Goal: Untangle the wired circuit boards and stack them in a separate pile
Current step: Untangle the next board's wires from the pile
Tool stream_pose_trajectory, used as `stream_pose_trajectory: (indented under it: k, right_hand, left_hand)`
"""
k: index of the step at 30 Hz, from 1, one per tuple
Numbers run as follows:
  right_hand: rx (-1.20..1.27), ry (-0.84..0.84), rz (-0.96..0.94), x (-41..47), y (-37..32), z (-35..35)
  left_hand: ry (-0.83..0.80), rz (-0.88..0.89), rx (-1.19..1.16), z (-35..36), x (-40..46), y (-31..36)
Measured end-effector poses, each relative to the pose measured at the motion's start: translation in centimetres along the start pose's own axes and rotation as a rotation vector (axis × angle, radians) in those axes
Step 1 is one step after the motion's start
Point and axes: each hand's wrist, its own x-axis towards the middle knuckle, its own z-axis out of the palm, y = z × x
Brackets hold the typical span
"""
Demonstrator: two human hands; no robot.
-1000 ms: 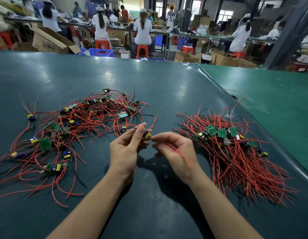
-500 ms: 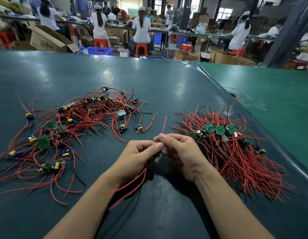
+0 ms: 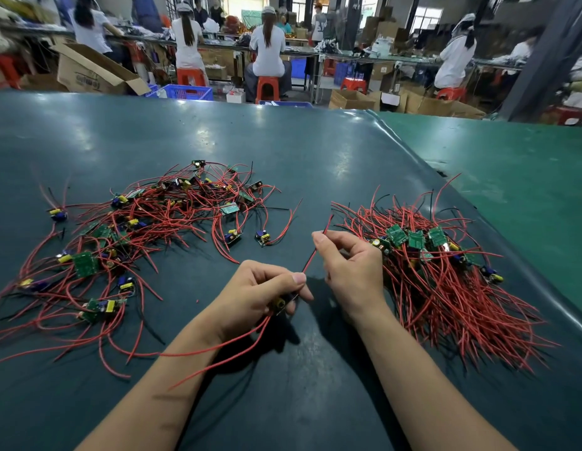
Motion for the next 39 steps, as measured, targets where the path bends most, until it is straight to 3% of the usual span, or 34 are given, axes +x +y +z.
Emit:
stream_pose_trajectory:
  k: [16,19,21,25,28,30,32,35,39]
  right_hand:
    - [-0.028,0.141,-0.199,0.5,0.1,0.2]
    - [-0.065,0.145,-0.279,0.3,0.0,-0.1]
    - [-0.004,0.139,-0.218,0.3,-0.2,-0.1]
    - [-0.044,-0.038,-0.032,-0.2,-0.6,0.1]
    - [0.032,-0.414,0.023,-1.8,-0.9,0.9]
    - [0.040,-0.539,0.007,-2.4,-0.7,1.3]
    - [-0.004,-0.517,-0.036,-2.4,-0.6,1.5]
    - [0.040,-0.461,-0.029,-2.5,-0.9,1.5]
    - [0.232,-0.360,0.099,-2.1,-1.1,1.4]
  left_hand:
    - [-0.052,-0.077,-0.120,-0.7,-0.2,0.8]
    - [0.010,-0.128,-0.204,-1.0,0.1,0.7]
    - [0.122,-0.137,-0.317,-1.0,0.5,0.6]
    - [0.438,-0.021,-0.604,-1.1,1.3,0.7]
    - [0.520,0.039,-0.699,-0.8,1.6,0.7]
    - [0.543,0.085,-0.725,-0.5,1.7,0.5]
    - [0.655,0.110,-0.572,-0.2,1.7,0.1]
    - [0.812,0.148,-0.104,-0.3,1.7,-0.7]
    - [0.695,0.191,-0.016,0.4,1.5,-0.8]
